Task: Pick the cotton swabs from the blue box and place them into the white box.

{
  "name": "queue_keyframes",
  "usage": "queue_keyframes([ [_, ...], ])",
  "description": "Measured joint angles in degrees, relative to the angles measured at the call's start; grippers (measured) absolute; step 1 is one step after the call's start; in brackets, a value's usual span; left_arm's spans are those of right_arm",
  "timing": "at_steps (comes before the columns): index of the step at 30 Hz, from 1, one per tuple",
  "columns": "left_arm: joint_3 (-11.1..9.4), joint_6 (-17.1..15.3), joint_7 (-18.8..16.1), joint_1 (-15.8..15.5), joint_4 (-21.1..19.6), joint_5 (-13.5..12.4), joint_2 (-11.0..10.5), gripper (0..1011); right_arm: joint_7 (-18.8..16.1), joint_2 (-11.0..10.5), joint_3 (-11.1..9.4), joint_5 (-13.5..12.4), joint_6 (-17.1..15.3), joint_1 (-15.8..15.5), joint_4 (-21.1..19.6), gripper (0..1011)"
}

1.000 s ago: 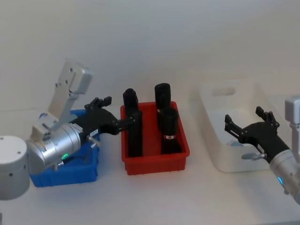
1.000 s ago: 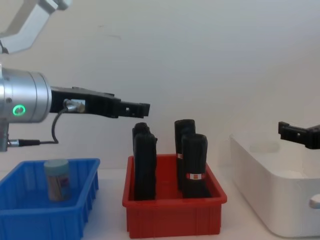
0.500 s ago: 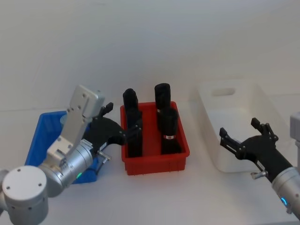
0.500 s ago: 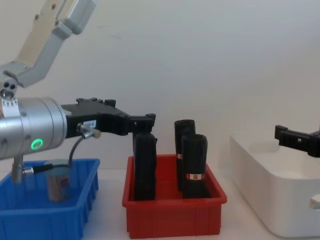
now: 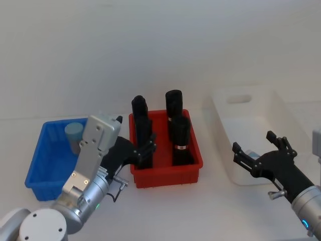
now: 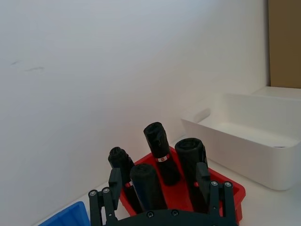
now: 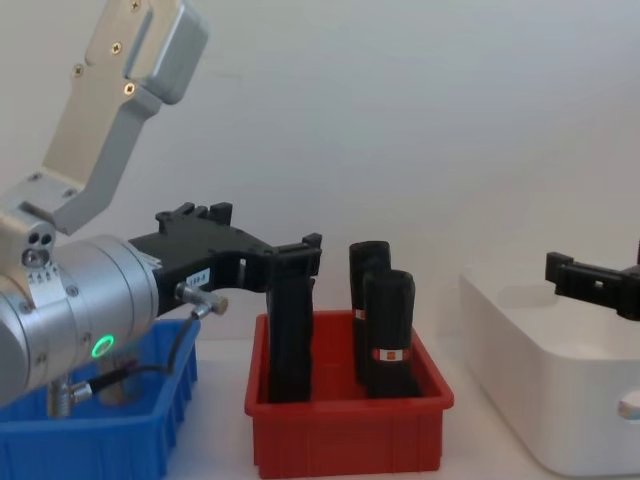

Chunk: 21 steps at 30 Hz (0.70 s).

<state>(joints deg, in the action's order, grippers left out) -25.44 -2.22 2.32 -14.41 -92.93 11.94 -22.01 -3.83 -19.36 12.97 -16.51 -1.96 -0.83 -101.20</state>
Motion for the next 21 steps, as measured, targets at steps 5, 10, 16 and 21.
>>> queue_keyframes([
  [5,-0.48,1.17,-1.38,0.70,-0.24,-0.40,0.10,1004,0.00,0.02,-0.01,0.00,0.00,-0.01,-0.04,1002],
  [10,-0.59,1.44,-1.66,0.84,-0.28,-0.48,0.12,1004,0.00,0.03,-0.03,0.00,0.00,-0.01,-0.04,1002],
  [16,-0.59,1.44,-1.70,0.84,-0.28,-0.48,0.12,1004,0.00,0.03,-0.04,0.01,0.01,-0.01,-0.04,1002],
  [21,-0.59,1.45,-1.70,0.82,-0.28,-0.48,0.12,1004,0.00,0.03,-0.04,0.03,0.01,-0.01,-0.03,1001],
])
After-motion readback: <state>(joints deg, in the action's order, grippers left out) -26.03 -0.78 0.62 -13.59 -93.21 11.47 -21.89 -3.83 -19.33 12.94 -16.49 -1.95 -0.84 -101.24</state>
